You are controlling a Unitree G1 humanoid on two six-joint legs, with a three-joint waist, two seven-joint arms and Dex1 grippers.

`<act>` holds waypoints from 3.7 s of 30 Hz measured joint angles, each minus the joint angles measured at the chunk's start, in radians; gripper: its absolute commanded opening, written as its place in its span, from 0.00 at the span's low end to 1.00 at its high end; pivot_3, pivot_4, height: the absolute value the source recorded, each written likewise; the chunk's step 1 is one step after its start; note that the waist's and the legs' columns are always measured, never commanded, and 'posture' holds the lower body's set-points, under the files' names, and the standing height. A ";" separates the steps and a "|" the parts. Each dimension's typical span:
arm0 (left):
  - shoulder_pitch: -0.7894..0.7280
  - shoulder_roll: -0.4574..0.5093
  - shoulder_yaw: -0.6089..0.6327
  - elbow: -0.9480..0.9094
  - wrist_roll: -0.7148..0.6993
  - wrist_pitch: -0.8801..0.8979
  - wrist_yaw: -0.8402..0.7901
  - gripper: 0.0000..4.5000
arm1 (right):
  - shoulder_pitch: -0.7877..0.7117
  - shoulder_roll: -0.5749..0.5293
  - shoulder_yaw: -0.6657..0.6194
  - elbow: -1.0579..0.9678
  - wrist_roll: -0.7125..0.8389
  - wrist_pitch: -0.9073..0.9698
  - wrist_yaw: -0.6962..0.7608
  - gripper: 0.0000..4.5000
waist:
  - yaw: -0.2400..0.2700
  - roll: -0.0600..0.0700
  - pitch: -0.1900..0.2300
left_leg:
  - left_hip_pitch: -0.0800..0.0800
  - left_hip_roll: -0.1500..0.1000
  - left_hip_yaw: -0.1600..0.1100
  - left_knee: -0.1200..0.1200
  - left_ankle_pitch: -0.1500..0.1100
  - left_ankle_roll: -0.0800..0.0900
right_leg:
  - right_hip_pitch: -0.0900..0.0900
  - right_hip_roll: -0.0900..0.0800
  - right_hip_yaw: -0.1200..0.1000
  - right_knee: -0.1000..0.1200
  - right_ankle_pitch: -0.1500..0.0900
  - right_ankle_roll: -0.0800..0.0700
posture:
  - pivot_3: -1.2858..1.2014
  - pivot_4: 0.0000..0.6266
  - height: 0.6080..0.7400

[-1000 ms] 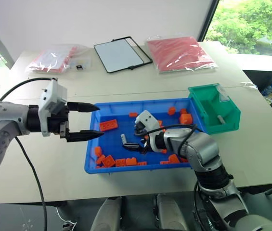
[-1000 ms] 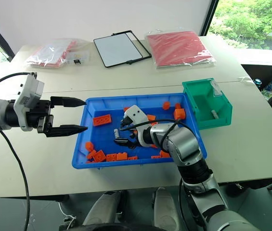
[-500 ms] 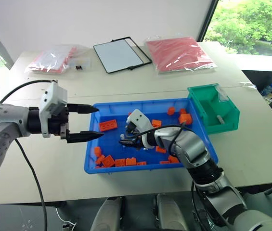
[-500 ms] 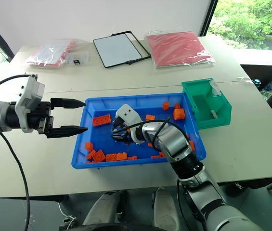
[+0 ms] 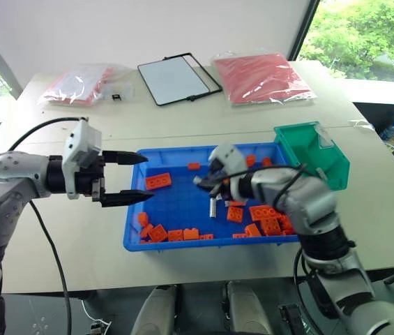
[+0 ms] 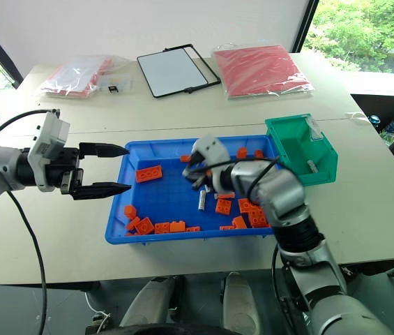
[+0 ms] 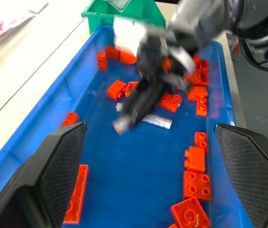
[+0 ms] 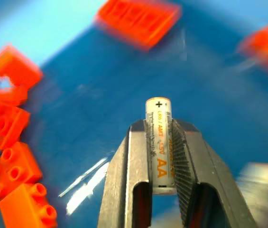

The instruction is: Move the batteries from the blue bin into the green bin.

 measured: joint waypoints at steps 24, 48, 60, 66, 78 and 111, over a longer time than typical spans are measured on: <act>-0.062 -0.079 -0.069 0.030 0.039 -0.024 0.001 1.00 | 0.103 -0.343 -0.254 0.043 -0.003 -0.285 0.049 0.63 | 0.000 0.000 0.001 | 0.000 0.001 0.002 0.001 -0.001 0.002 | 0.001 0.000 0.000 -0.001 0.000 0.000 | 0.52 0.24 0.96; -0.042 -0.055 -0.056 -0.012 0.027 0.015 0.016 1.00 | 0.219 0.037 -0.176 -0.190 0.331 0.356 -0.094 0.63 | -0.001 -0.001 0.001 | 0.000 0.001 0.001 0.001 -0.001 0.002 | 0.001 0.000 0.000 -0.001 0.000 0.000 | 0.52 0.24 0.96; -0.054 -0.051 -0.053 -0.017 0.026 0.023 0.023 1.00 | 0.129 0.012 0.108 -0.033 0.210 0.101 -0.113 0.63 | 0.000 -0.001 0.000 | 0.001 0.000 0.001 0.002 -0.001 0.002 | 0.002 0.000 0.000 -0.001 0.000 0.000 | 0.52 0.24 0.96; -0.048 -0.051 -0.034 -0.019 0.026 0.023 0.030 1.00 | 0.107 0.005 0.073 -0.030 0.213 0.125 -0.117 0.63 | 0.000 -0.002 0.000 | 0.000 0.000 0.001 0.002 -0.001 0.002 | 0.002 0.000 0.000 -0.001 0.000 0.000 | 0.52 0.24 0.96; -0.024 -0.051 -0.027 -0.028 0.028 0.015 0.029 1.00 | 0.141 0.098 -0.197 -0.196 0.340 0.357 -0.277 0.63 | 0.001 -0.002 0.000 | 0.000 0.000 0.001 0.001 -0.001 0.002 | 0.001 0.000 0.001 -0.001 0.000 0.000 | 0.52 0.24 0.96; -0.063 -0.080 -0.041 0.012 0.050 -0.022 0.010 1.00 | 0.198 0.005 0.013 -0.121 0.217 0.185 -0.278 0.02 | -0.002 -0.002 0.000 | 0.001 0.001 0.001 0.001 -0.001 0.002 | 0.002 0.000 0.000 -0.001 0.000 0.000 | 0.52 0.24 0.96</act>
